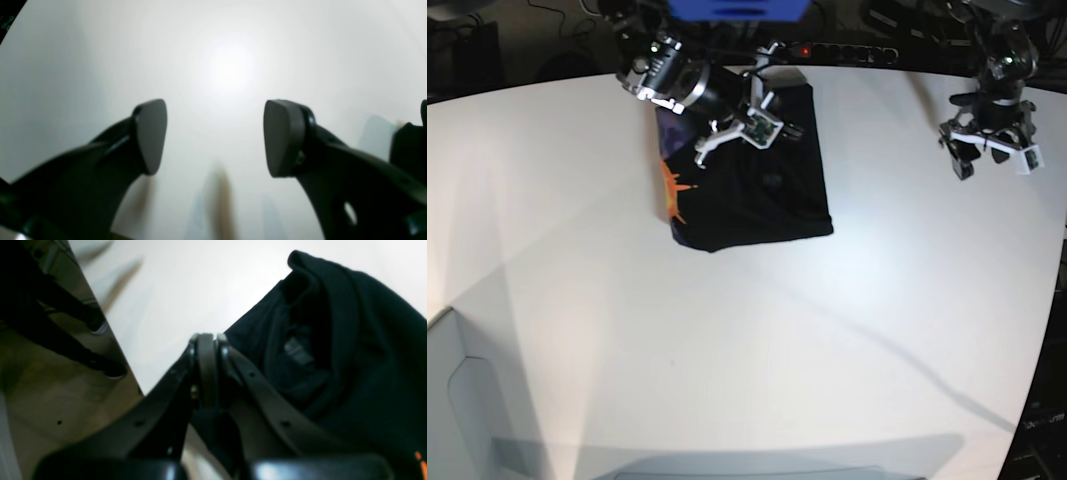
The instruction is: Fold the T-shirt properly
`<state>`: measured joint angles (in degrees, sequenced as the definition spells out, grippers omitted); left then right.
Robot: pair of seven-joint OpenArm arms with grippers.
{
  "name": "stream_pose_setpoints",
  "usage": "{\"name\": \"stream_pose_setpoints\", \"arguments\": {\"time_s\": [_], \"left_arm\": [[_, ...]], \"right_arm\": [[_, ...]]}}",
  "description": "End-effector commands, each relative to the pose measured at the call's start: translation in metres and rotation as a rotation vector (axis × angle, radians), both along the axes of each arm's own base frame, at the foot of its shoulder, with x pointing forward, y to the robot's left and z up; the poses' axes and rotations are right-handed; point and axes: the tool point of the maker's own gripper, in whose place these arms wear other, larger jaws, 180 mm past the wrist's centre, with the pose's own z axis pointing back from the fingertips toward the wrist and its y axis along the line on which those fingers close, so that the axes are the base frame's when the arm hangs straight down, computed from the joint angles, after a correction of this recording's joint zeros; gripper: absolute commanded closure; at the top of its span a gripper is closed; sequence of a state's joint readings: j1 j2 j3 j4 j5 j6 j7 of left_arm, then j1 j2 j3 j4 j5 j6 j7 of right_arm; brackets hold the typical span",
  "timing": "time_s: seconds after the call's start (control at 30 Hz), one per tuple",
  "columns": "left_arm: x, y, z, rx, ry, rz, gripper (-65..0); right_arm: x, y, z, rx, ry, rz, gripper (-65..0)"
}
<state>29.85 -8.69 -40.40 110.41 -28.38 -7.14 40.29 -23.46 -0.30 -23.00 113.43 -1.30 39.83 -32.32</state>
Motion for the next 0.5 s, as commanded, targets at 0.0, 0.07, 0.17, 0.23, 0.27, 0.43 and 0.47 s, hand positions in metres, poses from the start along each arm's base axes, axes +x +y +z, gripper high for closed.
{"name": "stream_pose_setpoints", "arguments": {"time_s": [0.0, 0.07, 0.17, 0.23, 0.27, 0.43, 0.47], "left_arm": [[0.004, 0.002, 0.011, 0.024, -0.033, -0.009, -43.7], [0.004, 0.002, 0.011, 0.024, -0.033, -0.009, -43.7], [0.004, 0.002, 0.011, 0.024, -0.033, -0.009, -43.7], [0.004, 0.002, 0.011, 0.024, -0.033, -0.009, -43.7], [0.004, 0.002, 0.011, 0.024, -0.033, -0.009, -43.7], [0.004, 0.001, 0.011, 0.024, -0.034, -0.011, -43.7], [0.004, 0.001, 0.011, 0.024, -0.034, -0.011, -43.7]], "right_arm": [[0.01, 0.0, 0.014, 0.038, -0.041, -0.014, 0.0], [0.014, -0.003, 0.013, 0.029, -0.048, -0.02, -5.2], [0.011, -0.008, 0.009, 0.012, -0.054, 0.001, -17.7], [0.011, -0.009, 0.009, 0.009, -0.055, 0.002, -24.7], [0.012, -0.01, 0.009, 0.007, -0.056, -0.001, -26.7], [0.017, -0.012, 0.01, 0.001, -0.069, -0.002, -29.6], [0.017, -0.012, 0.01, 0.001, -0.069, -0.002, -29.5]]}}
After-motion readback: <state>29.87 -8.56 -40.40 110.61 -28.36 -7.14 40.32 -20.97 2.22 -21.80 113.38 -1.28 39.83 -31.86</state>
